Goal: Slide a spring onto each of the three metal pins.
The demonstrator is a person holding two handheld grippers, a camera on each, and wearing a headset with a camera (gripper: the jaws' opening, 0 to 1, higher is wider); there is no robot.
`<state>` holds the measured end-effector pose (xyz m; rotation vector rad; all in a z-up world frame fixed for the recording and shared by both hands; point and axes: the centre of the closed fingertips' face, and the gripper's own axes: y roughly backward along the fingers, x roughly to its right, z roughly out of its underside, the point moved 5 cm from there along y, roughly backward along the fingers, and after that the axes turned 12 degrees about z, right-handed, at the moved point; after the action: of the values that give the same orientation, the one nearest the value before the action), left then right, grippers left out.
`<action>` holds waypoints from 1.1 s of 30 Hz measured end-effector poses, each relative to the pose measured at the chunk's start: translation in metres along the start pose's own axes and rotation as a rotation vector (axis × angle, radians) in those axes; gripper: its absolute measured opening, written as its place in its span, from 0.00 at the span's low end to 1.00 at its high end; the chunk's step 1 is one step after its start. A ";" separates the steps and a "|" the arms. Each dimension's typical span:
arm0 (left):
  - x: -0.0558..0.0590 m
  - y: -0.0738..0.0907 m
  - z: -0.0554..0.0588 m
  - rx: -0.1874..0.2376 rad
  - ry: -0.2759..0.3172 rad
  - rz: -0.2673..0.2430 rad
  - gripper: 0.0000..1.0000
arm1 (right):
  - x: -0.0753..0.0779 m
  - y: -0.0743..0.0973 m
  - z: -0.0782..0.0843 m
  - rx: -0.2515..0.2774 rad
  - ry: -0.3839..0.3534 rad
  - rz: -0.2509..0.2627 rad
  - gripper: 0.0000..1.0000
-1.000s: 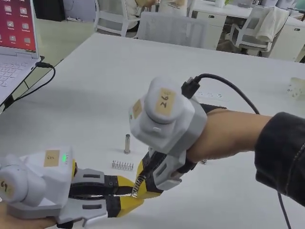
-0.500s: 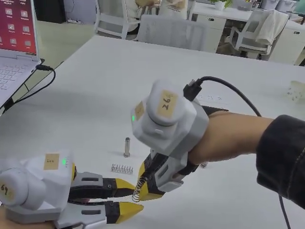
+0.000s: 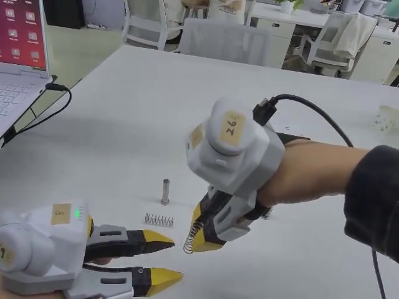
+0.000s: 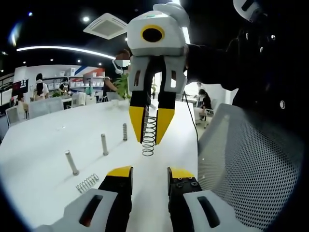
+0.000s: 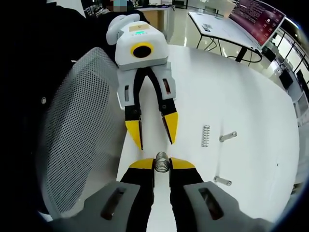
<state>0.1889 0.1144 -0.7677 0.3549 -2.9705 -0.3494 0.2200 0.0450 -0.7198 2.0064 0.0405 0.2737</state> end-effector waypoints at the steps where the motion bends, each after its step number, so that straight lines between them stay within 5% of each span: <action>1: -0.001 0.001 0.000 0.000 0.001 -0.005 0.23 | 0.002 0.001 0.002 -0.002 -0.002 0.005 0.08; 33: -0.014 0.013 0.011 -0.003 0.022 -0.121 0.67 | 0.055 0.020 0.045 -0.057 -0.105 0.128 0.09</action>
<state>0.1982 0.1326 -0.7770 0.5360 -2.9339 -0.3608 0.2810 0.0046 -0.7106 1.9671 -0.1612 0.2479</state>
